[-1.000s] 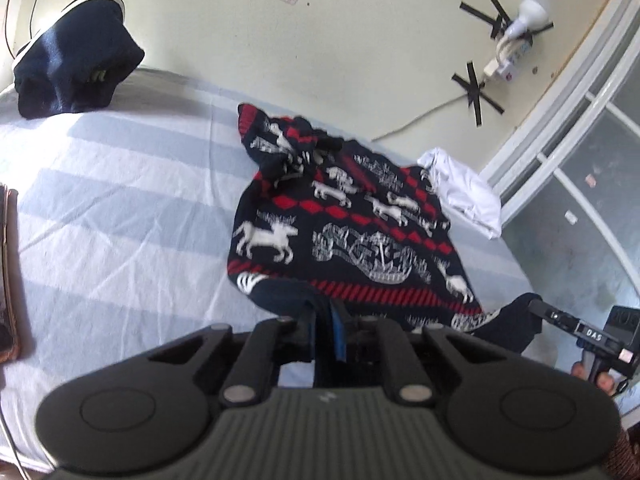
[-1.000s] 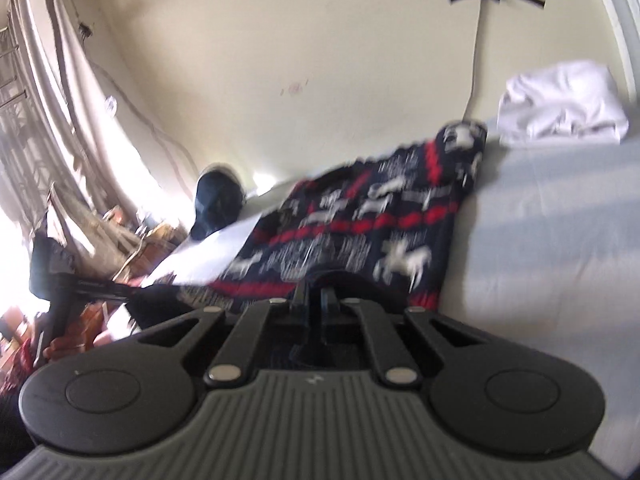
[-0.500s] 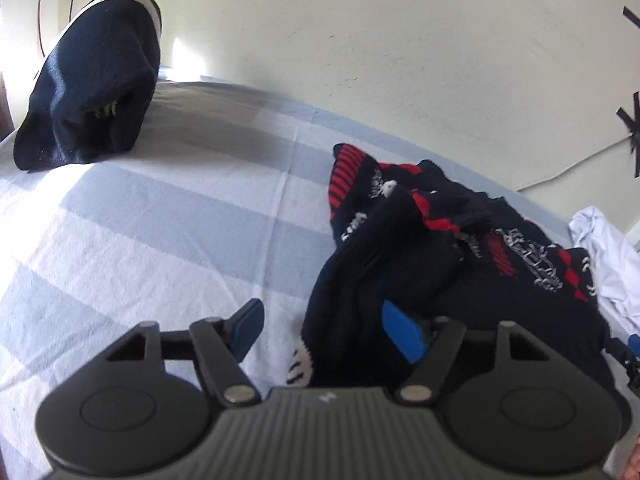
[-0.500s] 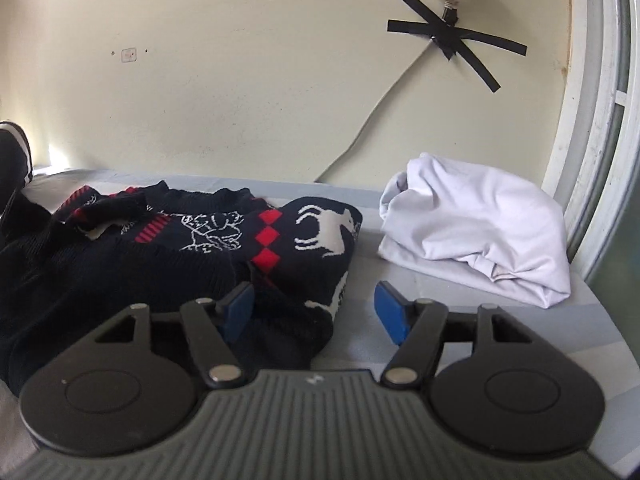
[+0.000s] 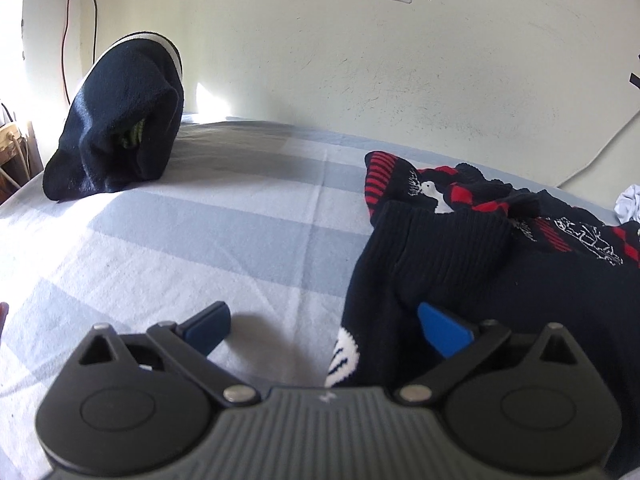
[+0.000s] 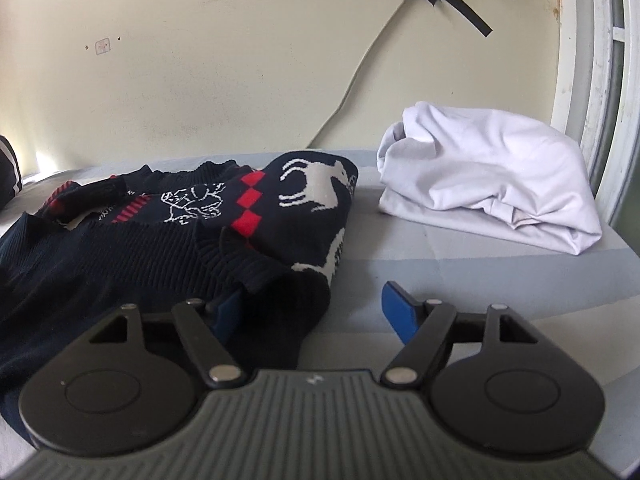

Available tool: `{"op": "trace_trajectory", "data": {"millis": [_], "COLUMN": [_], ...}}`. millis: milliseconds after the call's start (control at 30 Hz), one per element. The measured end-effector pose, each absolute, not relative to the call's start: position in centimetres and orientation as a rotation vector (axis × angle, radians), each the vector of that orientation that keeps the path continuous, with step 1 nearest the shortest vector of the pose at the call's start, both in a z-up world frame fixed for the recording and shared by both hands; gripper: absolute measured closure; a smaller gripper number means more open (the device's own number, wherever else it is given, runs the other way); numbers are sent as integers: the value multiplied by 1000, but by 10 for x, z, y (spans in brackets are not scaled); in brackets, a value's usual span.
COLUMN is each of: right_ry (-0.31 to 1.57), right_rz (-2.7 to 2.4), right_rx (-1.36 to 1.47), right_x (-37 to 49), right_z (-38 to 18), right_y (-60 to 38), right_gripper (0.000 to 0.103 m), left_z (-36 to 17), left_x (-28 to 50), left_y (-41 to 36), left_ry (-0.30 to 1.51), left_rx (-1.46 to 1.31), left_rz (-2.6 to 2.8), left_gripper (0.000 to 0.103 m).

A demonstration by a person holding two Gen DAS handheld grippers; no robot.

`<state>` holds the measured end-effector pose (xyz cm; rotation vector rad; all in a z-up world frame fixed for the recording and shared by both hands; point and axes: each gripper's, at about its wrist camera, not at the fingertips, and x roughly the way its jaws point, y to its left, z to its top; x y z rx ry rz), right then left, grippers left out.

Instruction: Fold small clothes

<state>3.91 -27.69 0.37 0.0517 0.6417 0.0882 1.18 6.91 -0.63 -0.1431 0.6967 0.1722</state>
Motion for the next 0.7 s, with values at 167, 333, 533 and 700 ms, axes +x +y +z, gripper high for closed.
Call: {"op": "trace_trajectory", "data": {"millis": [167,333,533,700], "right_ry": [662,656,652,651], "right_rz": [109,114,111,112], "right_rx": [146,174,178,181], "right_x": [43,42,41,41], "right_z": [0,0,0,0], "right_y": [-290,-292,-292,-293], "right_gripper": [24,24,24,23], "left_z": [-6,-7,-7,-6], "left_x": [10,10,9,8], "left_y": [68,69,69,68], "left_ry": [691,691,692,692], "left_rx": [-144,-144,-143,-144], "left_rz": [178,177,174,170], "left_gripper": [0,0,0,0]}}
